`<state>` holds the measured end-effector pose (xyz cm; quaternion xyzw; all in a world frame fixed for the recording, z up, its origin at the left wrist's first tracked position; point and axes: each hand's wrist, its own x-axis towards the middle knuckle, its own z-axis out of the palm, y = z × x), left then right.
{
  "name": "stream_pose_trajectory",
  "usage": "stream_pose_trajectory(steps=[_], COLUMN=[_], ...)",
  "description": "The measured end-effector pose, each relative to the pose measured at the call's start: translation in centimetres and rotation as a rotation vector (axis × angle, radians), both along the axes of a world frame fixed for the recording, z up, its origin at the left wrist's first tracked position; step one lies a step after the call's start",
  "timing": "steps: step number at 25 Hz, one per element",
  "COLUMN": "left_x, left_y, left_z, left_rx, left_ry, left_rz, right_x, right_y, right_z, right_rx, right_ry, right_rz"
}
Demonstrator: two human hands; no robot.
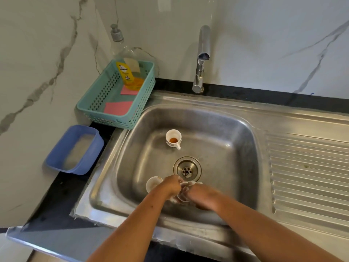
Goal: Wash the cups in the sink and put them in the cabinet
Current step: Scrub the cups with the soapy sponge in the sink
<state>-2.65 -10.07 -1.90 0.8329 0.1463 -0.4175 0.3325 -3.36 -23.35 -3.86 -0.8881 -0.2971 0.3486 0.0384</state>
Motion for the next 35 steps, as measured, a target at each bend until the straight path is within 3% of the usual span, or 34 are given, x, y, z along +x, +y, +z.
stream_pose_trajectory(steps=[4, 7, 10, 15, 18, 28, 33, 35], left_x=[0.2, 0.4, 0.9, 2.3, 3.5, 6.5, 8.1, 8.7], left_y=[0.0, 0.5, 1.1, 2.0, 2.7, 4.0, 3.2, 2.9], left_z=[-0.5, -0.3, 0.1, 0.7, 1.1, 0.2, -0.6, -0.8], left_rx=[0.02, -0.017, -0.061, -0.146, -0.181, -0.256, -0.28, -0.27], left_ry=[-0.022, 0.072, 0.162, 0.071, 0.028, 0.003, 0.013, 0.017], left_rz=[-0.085, -0.081, -0.054, 0.065, 0.14, 0.386, 0.49, 0.523], right_x=[0.0, 2.1, 4.6, 6.5, 7.5, 13.3, 16.9, 17.1], right_y=[0.2, -0.1, -1.7, -4.1, -3.7, -0.8, 1.2, 2.3], right_z=[0.7, 1.3, 2.8, 3.7, 3.4, 2.8, 2.7, 2.2], right_rx=[0.074, 0.164, 0.341, 0.506, 0.538, 0.591, 0.554, 0.575], right_ry=[0.203, 0.329, 0.522, 0.816, 0.749, 0.401, -0.062, -0.327], right_rz=[-0.111, -0.18, -0.447, -0.857, -1.028, -1.163, -1.131, -0.922])
